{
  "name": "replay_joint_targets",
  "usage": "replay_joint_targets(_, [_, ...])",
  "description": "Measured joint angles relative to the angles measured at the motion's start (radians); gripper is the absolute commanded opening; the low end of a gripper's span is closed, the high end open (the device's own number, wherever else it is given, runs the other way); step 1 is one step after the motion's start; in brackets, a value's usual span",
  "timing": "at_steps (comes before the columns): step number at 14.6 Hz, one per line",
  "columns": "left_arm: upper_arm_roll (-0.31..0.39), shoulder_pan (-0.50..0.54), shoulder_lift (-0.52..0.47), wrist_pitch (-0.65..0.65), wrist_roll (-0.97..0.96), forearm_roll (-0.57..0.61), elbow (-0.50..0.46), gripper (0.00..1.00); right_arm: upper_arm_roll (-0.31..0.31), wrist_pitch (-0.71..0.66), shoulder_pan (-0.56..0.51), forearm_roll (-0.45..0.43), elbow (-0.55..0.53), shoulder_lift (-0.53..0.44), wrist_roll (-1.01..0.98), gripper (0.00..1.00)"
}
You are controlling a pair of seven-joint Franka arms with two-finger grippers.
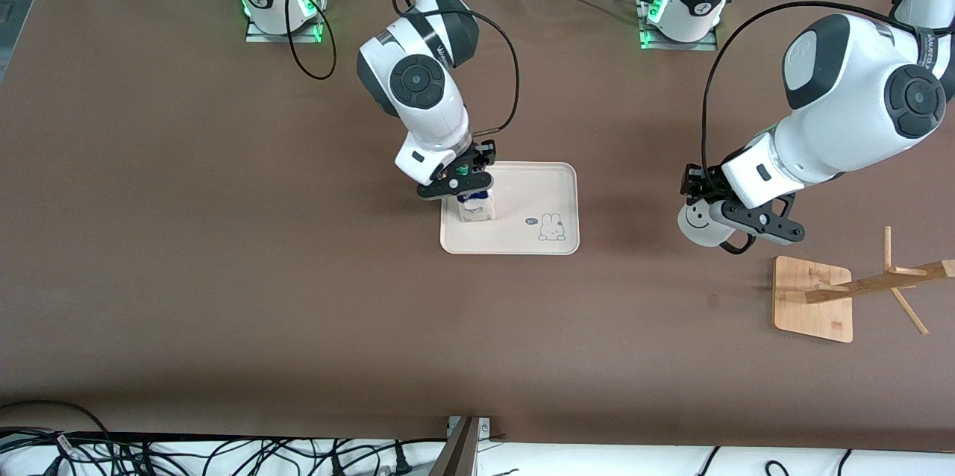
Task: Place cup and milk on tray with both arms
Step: 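Carry the carton onto the tray with the right gripper and lower it, then open the right gripper and withdraw while the left gripper carries the mug over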
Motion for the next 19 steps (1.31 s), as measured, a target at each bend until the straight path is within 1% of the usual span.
replay_joint_targets(6, [-0.002, -0.001, 0.006, 0.0, 0.0, 0.0, 0.0, 0.0, 0.0, 0.0, 0.002, 0.0, 0.0, 0.001, 0.0, 1.0])
replay_joint_targets(9, [-0.013, -0.024, 0.042, 0.002, 0.0, -0.001, 0.0, 0.0, 0.0, -0.002, 0.001, 0.0, 0.018, -0.009, 0.017, 1.0])
replay_joint_targets(11, [-0.016, -0.072, 0.076, 0.021, -0.001, -0.001, 0.0, 0.0, -0.003, -0.047, 0.001, 0.0, 0.034, -0.05, 0.063, 1.0])
replay_joint_targets(13, [-0.017, -0.123, 0.111, 0.059, -0.012, -0.002, 0.0, 0.0, -0.025, -0.132, 0.001, -0.004, 0.043, -0.118, 0.087, 1.0])
replay_joint_targets(15, [-0.018, -0.167, 0.145, 0.068, -0.087, -0.035, 0.0, 0.0, -0.075, -0.218, 0.0, -0.018, 0.045, -0.188, 0.091, 1.0])
replay_joint_targets(16, [-0.019, -0.19, 0.161, 0.069, -0.136, -0.063, 0.0, 0.0, -0.115, -0.254, -0.001, -0.038, 0.045, -0.215, 0.091, 1.0])
replay_joint_targets(18, [-0.021, -0.234, 0.191, 0.071, -0.202, -0.094, -0.001, 0.0, -0.219, -0.289, -0.004, -0.054, 0.044, -0.247, 0.076, 1.0])
replay_joint_targets(19, [-0.022, -0.253, 0.206, 0.074, -0.219, -0.105, -0.001, 0.0, -0.284, -0.295, -0.008, -0.054, 0.044, -0.26, 0.04, 1.0])
